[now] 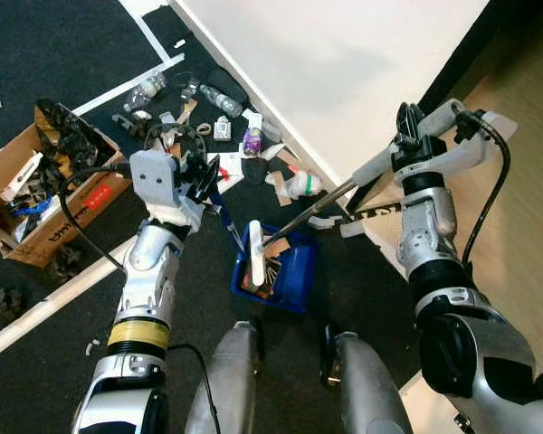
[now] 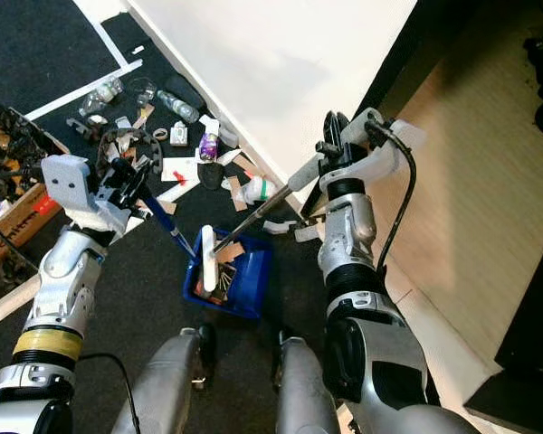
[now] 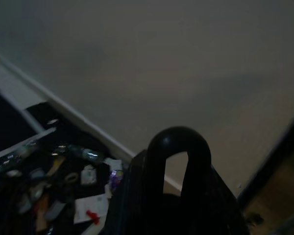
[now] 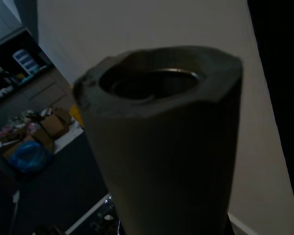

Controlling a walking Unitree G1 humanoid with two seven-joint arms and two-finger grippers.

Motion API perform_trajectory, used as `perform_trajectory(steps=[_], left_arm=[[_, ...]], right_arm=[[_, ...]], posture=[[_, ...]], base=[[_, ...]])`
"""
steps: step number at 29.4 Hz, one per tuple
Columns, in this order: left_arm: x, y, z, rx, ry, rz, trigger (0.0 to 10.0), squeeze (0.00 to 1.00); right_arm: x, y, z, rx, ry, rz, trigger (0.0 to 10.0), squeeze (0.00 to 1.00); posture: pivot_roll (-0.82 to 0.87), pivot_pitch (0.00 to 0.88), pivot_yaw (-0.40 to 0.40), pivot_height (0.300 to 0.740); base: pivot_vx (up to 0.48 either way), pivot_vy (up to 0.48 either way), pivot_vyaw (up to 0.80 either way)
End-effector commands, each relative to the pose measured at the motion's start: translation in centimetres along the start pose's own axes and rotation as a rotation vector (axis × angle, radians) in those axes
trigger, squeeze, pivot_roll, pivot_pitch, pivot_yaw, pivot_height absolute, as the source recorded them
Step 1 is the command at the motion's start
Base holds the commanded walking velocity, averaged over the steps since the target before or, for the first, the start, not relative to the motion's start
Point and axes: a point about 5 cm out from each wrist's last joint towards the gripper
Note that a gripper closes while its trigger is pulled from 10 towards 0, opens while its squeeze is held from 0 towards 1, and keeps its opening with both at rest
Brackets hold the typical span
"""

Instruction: Sweep floor

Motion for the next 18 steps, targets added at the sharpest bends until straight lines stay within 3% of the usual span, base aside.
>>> perform_trajectory(steps=[1,3,8,13,18], left_arm=[[-3.8,-2.2,0.3,0.047,-0.084,0.156,10.0,0.0],[-4.2,-2.5,0.5,0.059,-0.088,0.17,10.0,0.0],[-6.6,-4.6,1.0,0.121,-0.114,0.251,10.0,0.0],[-7.1,-4.7,0.9,0.13,-0.126,0.259,10.0,0.0],[-7.4,-4.6,1.0,0.139,-0.13,0.257,10.0,0.0]], right_arm=[[1.2,0.3,-0.2,-0.006,0.051,-0.08,10.0,0.0],[1.4,0.4,-0.3,-0.009,0.057,-0.085,10.0,0.0],[3.4,1.5,-1.4,-0.058,0.179,-0.156,10.0,0.0],[4.9,2.0,-2.6,-0.104,0.241,-0.207,10.0,0.0],[6.6,2.1,-4.1,-0.152,0.203,-0.257,10.0,0.0]], posture=[[0.13,0.22,-0.052,0.74],[0.13,0.22,-0.052,0.74],[0.12,0.185,-0.064,0.74],[0.12,0.163,-0.07,0.74],[0.12,0.131,-0.07,0.74]], base=[[0.0,0.0,0.0],[0.0,0.0,0.0],[0.0,0.0,0.0],[0.0,0.0,0.0],[0.0,0.0,0.0]])
Point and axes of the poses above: a point about 5 cm out from each wrist's last joint towards the gripper, its own y axis pointing out of the wrist towards the gripper, its own x axis along the axis of the wrist's last joint, z = x × y, and after that the axes turned 6 degrees about -y, right-handed
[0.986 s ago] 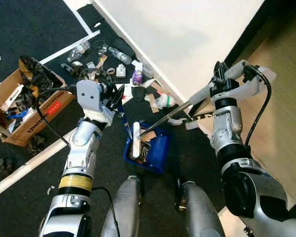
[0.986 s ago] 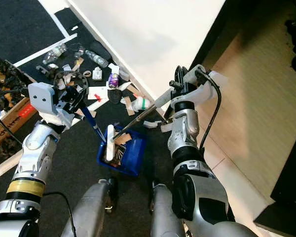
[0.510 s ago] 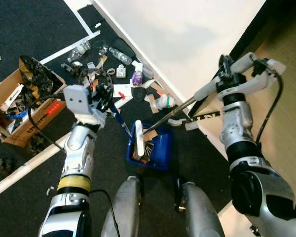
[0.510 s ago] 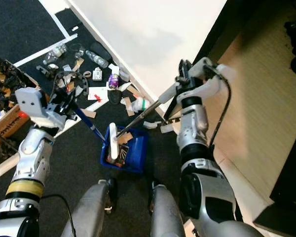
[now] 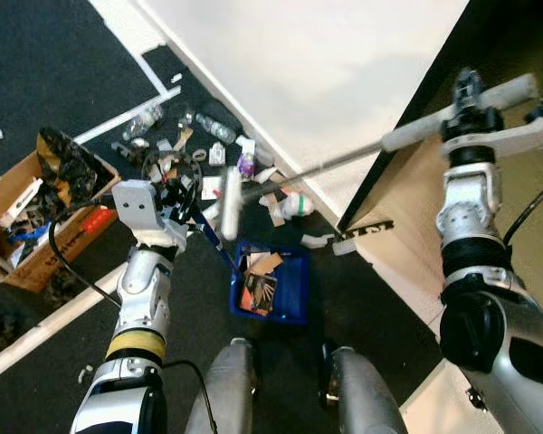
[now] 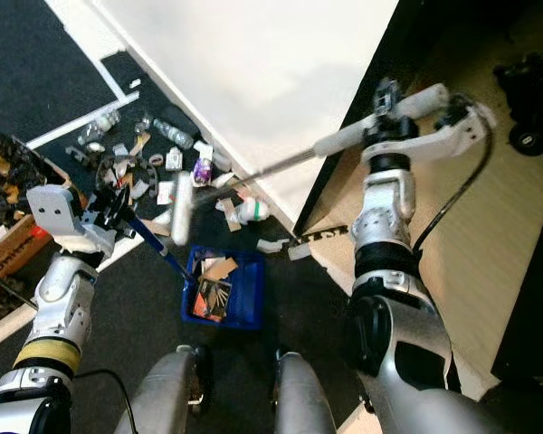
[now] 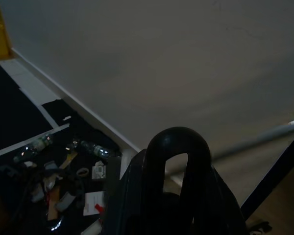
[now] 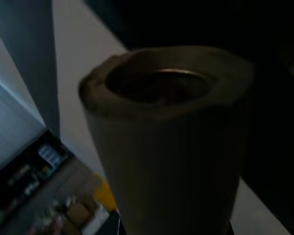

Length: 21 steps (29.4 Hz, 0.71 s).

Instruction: Sweep floor

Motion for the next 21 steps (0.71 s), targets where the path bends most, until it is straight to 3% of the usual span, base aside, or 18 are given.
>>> perform_trajectory(steps=[1,4,7,11,14,15,16,21], left_arm=[[-3.7,-2.0,-0.1,0.038,-0.079,0.161,10.0,0.0],[-3.5,-1.7,0.0,0.043,-0.08,0.151,10.0,0.0],[-2.8,-1.2,0.4,0.059,-0.099,0.108,10.0,0.0],[-0.1,-0.2,2.1,0.107,-0.098,-0.003,10.0,0.0],[1.0,-0.1,2.9,0.127,-0.079,-0.036,10.0,0.0],[3.0,0.1,4.4,0.156,-0.05,-0.092,10.0,0.0],[3.8,0.2,5.0,0.164,-0.039,-0.114,10.0,0.0],[5.6,0.2,6.1,0.166,-0.002,-0.15,10.0,0.0]], right_arm=[[1.1,0.2,-0.6,-0.024,-0.011,-0.047,10.0,0.0],[2.0,0.3,-1.1,-0.045,-0.09,-0.067,10.0,0.0],[2.9,0.4,-1.5,-0.04,-0.229,-0.074,10.0,0.0],[3.2,0.1,-1.9,-0.025,-0.452,-0.041,10.0,0.0],[3.2,0.0,-2.1,-0.022,-0.485,-0.03,10.0,0.0],[3.0,-0.4,-2.6,-0.04,-0.515,-0.004,10.0,0.0],[2.8,-0.7,-2.9,-0.05,-0.531,0.011,10.0,0.0],[2.2,-1.4,-3.6,-0.091,-0.535,0.041,10.0,0.0]], posture=[[0.12,0.131,-0.07,0.74],[0.12,0.109,-0.07,0.74],[0.12,0.103,-0.071,0.74],[0.13,0.08,-0.072,0.74],[0.13,0.077,-0.073,0.74],[0.14,0.072,-0.074,0.74],[0.14,0.071,-0.075,0.74],[0.15,0.071,-0.074,0.74]], base=[[0.0,0.0,0.0],[0.0,0.0,0.0],[0.0,0.0,0.0],[0.0,0.0,0.0],[0.0,0.0,0.0],[0.0,0.0,0.0],[0.0,0.0,0.0],[0.0,0.0,0.0]])
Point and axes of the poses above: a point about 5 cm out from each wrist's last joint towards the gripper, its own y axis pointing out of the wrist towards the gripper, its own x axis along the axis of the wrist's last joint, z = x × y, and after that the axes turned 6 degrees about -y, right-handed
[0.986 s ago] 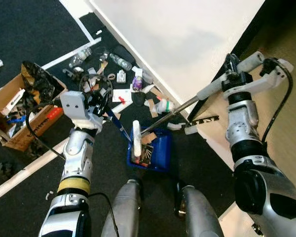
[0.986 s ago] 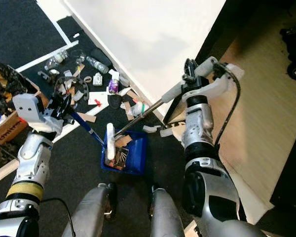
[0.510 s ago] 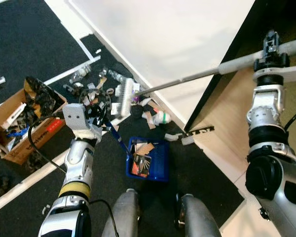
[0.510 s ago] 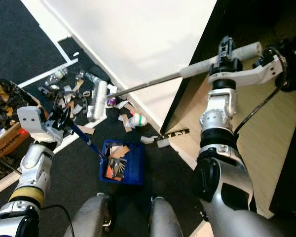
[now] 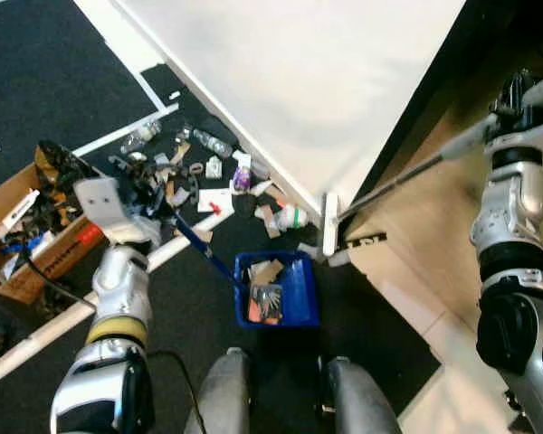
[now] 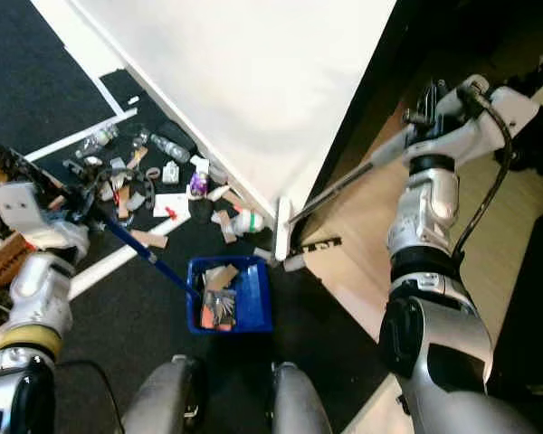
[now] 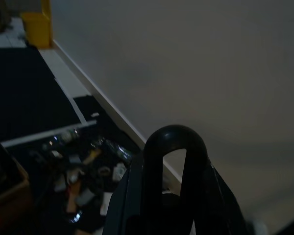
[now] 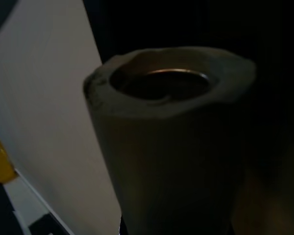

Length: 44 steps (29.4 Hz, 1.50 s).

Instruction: Sweep floor

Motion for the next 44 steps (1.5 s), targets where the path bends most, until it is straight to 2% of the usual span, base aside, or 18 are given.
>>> perform_trajectory(steps=[1,3,10,17,20,23,27,32,44], left_arm=[[1.1,0.1,0.5,0.002,0.014,-0.043,10.0,0.0],[1.6,0.2,0.7,-0.002,0.038,-0.051,10.0,0.0],[1.5,0.1,0.7,-0.01,0.06,-0.042,10.0,0.0],[1.1,0.2,0.6,0.009,0.074,-0.021,10.0,0.0],[0.6,0.3,0.4,0.039,0.08,-0.01,10.0,0.0],[0.6,0.3,0.4,0.044,0.082,-0.013,10.0,0.0],[1.5,0.4,1.3,0.087,0.1,-0.036,10.0,0.0],[2.1,0.4,1.7,0.108,0.11,-0.051,10.0,0.0],[0.9,0.4,0.7,0.106,0.095,-0.031,10.0,0.0]], right_arm=[[0.2,-0.3,-0.7,-0.035,-0.008,-0.027,10.0,0.0],[-0.3,-0.5,-0.6,-0.034,-0.044,-0.001,10.0,0.0],[-0.9,-0.9,-0.3,-0.02,-0.128,0.024,10.0,0.0],[-1.9,-1.1,0.5,0.01,-0.113,0.079,10.0,0.0],[-3.3,-1.3,2.2,0.113,-0.105,0.173,10.0,0.0],[-3.5,-1.4,2.8,0.149,-0.116,0.189,10.0,0.0],[-3.5,-1.5,3.2,0.194,-0.132,0.178,10.0,0.0],[-3.5,-1.5,3.2,0.21,-0.131,0.173,10.0,0.0],[-3.7,-1.7,3.6,0.246,-0.157,0.178,10.0,0.0]], posture=[[0.15,0.071,-0.074,0.74],[0.16,0.069,-0.066,0.74],[0.16,0.067,-0.064,0.74],[0.16,0.063,-0.064,0.74],[0.16,0.039,-0.065,0.74],[0.16,0.039,-0.065,0.74],[0.16,0.027,-0.069,0.74],[0.16,0.032,-0.067,0.74],[0.16,0.034,-0.065,0.74]], base=[[0.0,0.0,0.0],[0.0,0.0,0.0],[0.0,0.0,0.0],[0.0,0.0,0.0],[0.0,0.0,0.0],[0.0,0.0,0.0],[0.0,0.0,0.74],[0.0,0.0,0.73],[0.0,0.0,0.73]])
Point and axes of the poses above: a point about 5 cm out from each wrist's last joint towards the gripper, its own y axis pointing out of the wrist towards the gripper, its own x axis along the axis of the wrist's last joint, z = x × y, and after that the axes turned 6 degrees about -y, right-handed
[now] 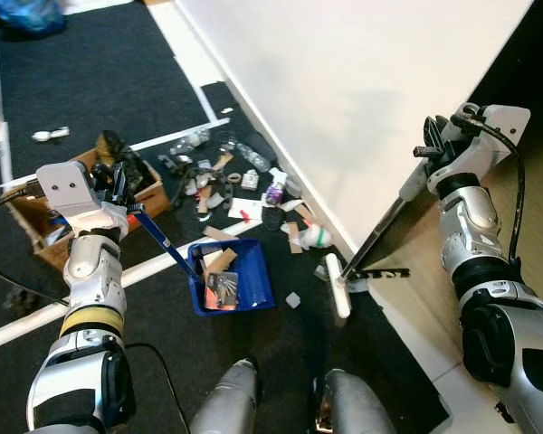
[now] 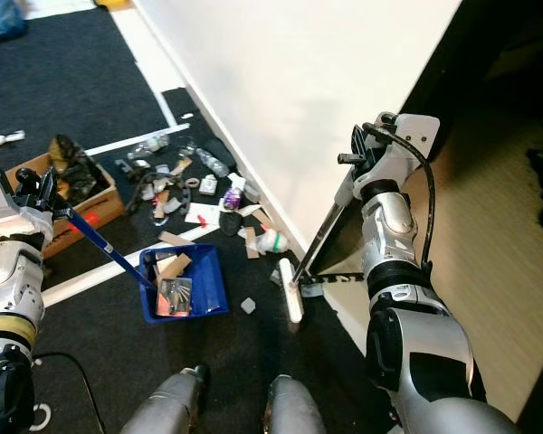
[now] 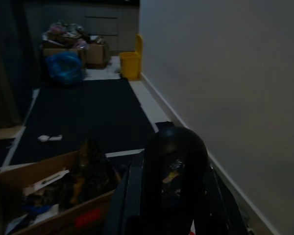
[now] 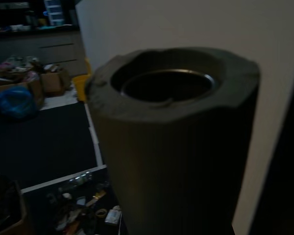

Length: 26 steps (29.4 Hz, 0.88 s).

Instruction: Sweep floor

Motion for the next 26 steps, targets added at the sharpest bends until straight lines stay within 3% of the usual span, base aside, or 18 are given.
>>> perform_trajectory(steps=[1,10,19,26], left_arm=[[-0.1,0.2,-0.9,-0.026,-0.006,-0.014,10.0,0.0],[-1.8,0.0,-3.2,-0.087,-0.039,0.034,10.0,0.0],[-1.2,0.3,-2.5,-0.078,-0.029,0.026,10.0,0.0],[-1.5,0.4,-3.1,-0.104,-0.038,0.043,10.0,0.0]], right_arm=[[0.6,0.1,-0.3,-0.004,-0.016,-0.038,10.0,0.0],[0.0,-0.2,0.1,0.021,-0.019,-0.013,10.0,0.0],[-0.5,-0.5,0.1,0.018,-0.004,0.003,10.0,0.0],[-0.6,-0.5,0.2,0.011,0.002,0.0,10.0,0.0]], posture=[[0.16,0.034,-0.065,0.74],[0.15,0.013,-0.071,0.74],[0.15,0.0,-0.064,0.74],[0.15,0.0,-0.051,0.74]], base=[[0.0,0.0,0.73],[0.0,0.0,0.73],[0.0,0.0,0.73],[0.0,0.0,0.73]])
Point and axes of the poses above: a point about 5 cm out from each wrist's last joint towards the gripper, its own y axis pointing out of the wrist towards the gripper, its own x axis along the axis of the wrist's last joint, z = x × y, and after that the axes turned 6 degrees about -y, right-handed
